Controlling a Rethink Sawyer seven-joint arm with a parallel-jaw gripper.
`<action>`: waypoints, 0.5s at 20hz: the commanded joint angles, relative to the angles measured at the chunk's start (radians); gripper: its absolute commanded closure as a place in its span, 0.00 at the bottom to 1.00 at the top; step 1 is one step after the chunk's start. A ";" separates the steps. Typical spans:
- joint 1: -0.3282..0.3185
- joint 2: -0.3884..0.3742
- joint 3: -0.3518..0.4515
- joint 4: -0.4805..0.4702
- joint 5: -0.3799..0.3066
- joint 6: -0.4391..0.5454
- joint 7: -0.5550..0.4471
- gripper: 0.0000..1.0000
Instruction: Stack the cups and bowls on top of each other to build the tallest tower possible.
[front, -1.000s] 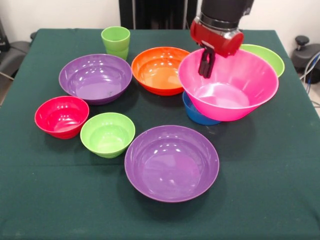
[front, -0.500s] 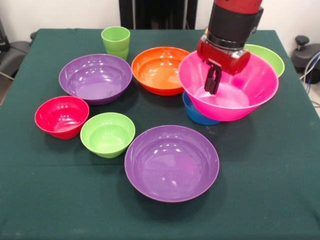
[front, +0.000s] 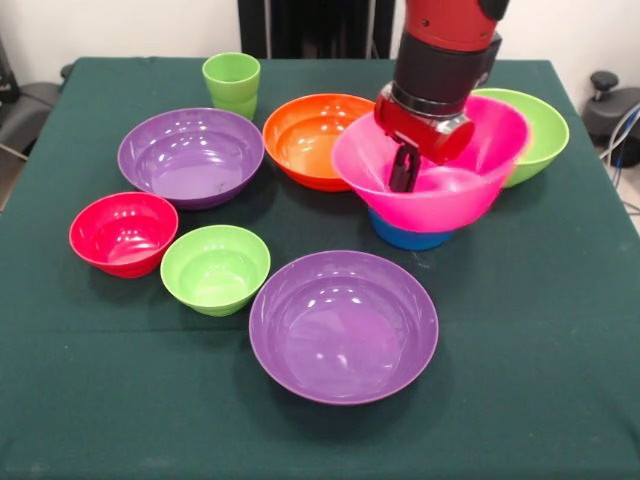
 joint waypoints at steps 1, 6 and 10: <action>-0.047 0.044 0.112 -0.014 -0.115 -0.012 -0.093 1.00; -0.050 0.035 0.116 -0.007 -0.128 -0.008 -0.077 1.00; -0.044 0.029 0.117 -0.014 -0.129 0.013 -0.070 1.00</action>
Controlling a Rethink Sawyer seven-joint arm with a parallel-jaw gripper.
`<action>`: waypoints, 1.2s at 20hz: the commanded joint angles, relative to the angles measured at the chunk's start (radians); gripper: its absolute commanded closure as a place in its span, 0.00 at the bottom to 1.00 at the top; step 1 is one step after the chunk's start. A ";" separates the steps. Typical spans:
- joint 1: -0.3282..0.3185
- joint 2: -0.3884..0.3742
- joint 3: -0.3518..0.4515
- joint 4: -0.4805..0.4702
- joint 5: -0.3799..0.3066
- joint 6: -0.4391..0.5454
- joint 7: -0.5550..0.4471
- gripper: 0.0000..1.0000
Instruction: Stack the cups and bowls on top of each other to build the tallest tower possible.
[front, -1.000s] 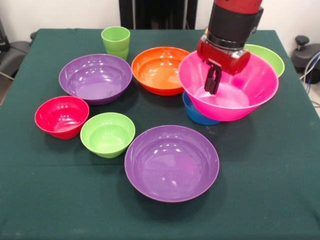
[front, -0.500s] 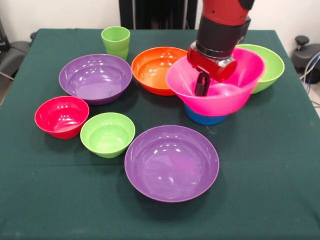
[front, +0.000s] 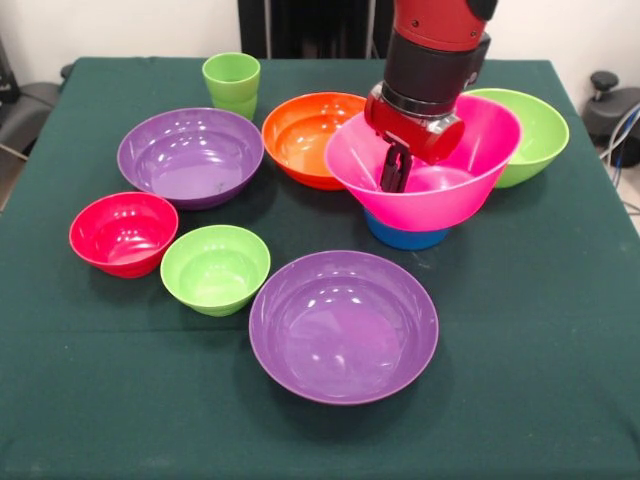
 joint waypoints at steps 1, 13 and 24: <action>-0.024 0.034 0.106 -0.015 -0.084 0.022 -0.068 1.00; 0.015 -0.085 0.033 0.160 -0.084 -0.002 0.014 1.00; 0.001 -0.124 0.036 0.242 -0.106 0.001 0.000 1.00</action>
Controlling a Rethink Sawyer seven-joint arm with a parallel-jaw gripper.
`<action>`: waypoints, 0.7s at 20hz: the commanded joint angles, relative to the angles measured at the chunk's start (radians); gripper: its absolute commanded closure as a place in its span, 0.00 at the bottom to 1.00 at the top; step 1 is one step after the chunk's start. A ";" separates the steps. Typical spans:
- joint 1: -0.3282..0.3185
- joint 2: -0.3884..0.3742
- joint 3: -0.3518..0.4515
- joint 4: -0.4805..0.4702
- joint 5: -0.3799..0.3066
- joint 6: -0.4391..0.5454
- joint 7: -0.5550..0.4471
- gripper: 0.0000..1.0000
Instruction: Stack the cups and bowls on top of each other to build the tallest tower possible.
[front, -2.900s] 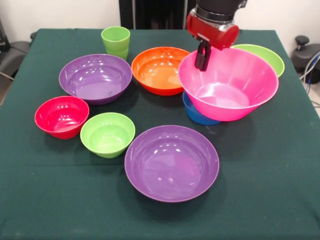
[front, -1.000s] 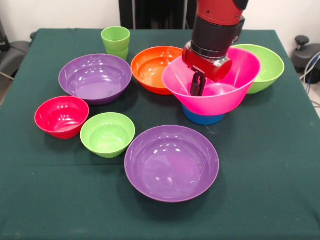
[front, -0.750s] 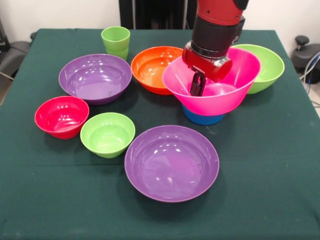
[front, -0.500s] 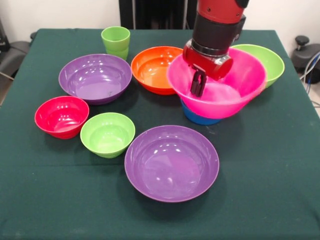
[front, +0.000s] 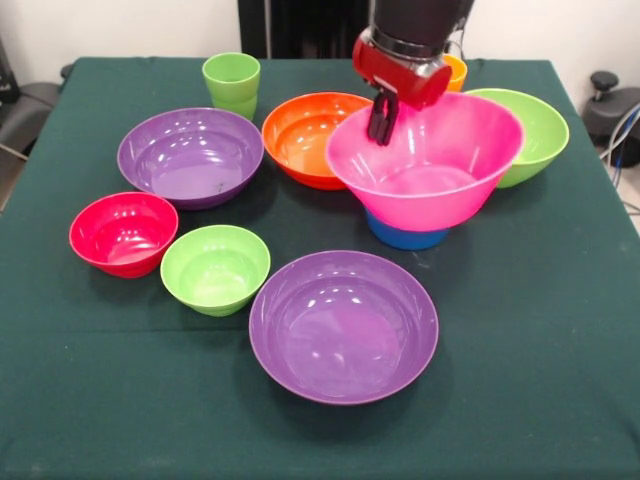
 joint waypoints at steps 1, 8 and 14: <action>-0.015 0.004 0.076 0.094 -0.067 -0.016 0.001 1.00; 0.038 0.066 0.086 -0.045 -0.019 0.023 0.025 1.00; 0.091 0.041 0.084 -0.111 0.065 0.146 0.088 1.00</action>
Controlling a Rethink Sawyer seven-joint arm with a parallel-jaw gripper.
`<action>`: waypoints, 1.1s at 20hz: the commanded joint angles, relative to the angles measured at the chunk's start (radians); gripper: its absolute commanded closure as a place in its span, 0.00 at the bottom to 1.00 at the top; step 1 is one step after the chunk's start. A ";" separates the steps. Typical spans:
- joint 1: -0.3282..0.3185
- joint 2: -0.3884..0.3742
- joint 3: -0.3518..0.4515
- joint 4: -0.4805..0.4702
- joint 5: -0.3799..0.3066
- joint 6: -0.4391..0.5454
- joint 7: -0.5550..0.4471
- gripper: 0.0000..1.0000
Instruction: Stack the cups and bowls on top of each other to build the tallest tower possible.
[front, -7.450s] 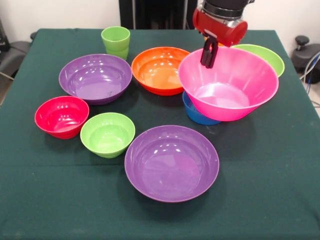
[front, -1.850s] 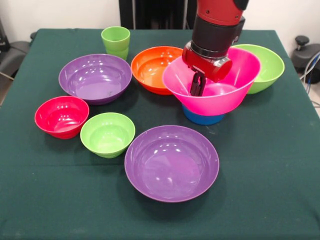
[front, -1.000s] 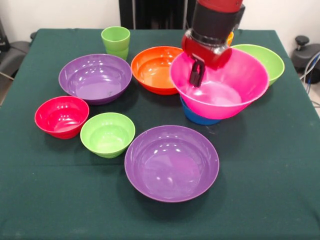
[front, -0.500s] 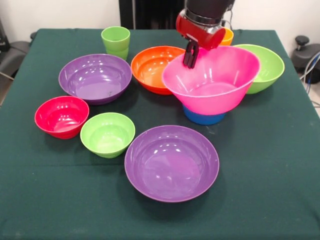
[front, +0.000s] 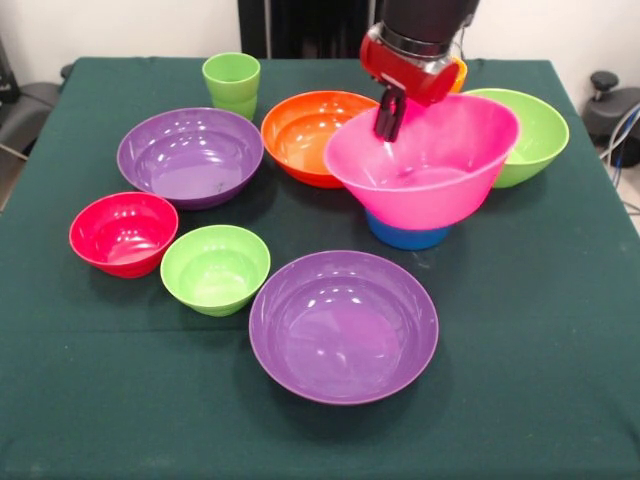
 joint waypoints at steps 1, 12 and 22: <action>0.075 0.031 0.076 -0.118 0.071 0.148 0.104 1.00; 0.134 0.043 0.061 -0.190 0.121 0.162 0.097 1.00; 0.074 0.096 0.108 -0.174 0.065 -0.001 0.023 1.00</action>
